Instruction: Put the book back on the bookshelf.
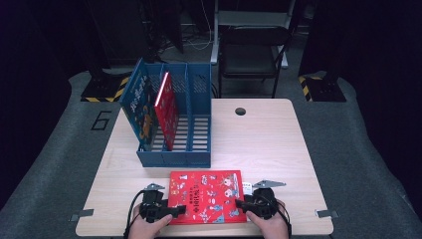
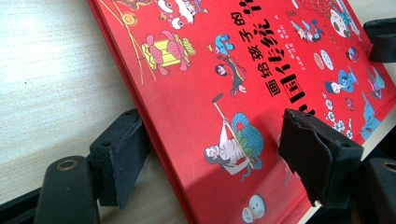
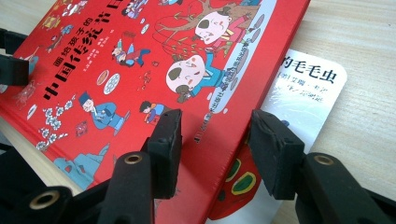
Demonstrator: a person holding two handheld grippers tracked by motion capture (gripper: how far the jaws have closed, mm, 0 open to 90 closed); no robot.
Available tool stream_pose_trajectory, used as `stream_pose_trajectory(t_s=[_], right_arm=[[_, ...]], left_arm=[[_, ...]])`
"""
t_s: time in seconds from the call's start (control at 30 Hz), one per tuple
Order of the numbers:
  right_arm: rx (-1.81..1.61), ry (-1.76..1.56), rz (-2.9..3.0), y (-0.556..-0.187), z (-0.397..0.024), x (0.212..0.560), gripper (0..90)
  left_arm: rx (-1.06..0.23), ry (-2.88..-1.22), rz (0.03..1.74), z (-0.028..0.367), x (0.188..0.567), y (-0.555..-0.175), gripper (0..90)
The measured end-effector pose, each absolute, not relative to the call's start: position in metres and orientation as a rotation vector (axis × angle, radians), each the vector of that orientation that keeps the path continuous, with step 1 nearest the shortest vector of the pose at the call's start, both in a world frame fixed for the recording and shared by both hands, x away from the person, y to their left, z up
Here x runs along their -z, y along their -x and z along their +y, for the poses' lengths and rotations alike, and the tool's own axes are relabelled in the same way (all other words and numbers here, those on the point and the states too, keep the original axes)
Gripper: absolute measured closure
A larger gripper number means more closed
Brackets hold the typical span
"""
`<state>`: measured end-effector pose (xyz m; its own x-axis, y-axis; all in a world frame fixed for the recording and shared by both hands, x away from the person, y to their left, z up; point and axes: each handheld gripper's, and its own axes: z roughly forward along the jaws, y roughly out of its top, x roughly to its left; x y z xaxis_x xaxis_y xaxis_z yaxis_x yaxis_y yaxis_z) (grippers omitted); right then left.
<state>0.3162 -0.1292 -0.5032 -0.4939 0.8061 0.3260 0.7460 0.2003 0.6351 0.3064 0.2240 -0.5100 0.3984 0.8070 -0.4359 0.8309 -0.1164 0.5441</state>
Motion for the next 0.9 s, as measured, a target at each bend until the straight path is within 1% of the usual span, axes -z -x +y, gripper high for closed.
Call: stream_pose_trajectory(t_s=[0.23, 0.33, 0.9], right_arm=[[-1.177, -1.549, 2.363, -0.315, -0.125, 0.503, 54.1], [-1.184, -1.569, 2.352, -0.315, -0.124, 0.504, 54.1], [-1.205, -1.590, 2.347, -0.315, -0.120, 0.504, 54.1]], left_arm=[[0.068, -1.887, 1.431, 0.227, 0.509, -0.307, 26.8], [0.091, -1.881, 1.445, 0.229, 0.508, -0.307, 29.2], [0.113, -1.857, 1.475, 0.238, 0.499, -0.308, 37.6]])
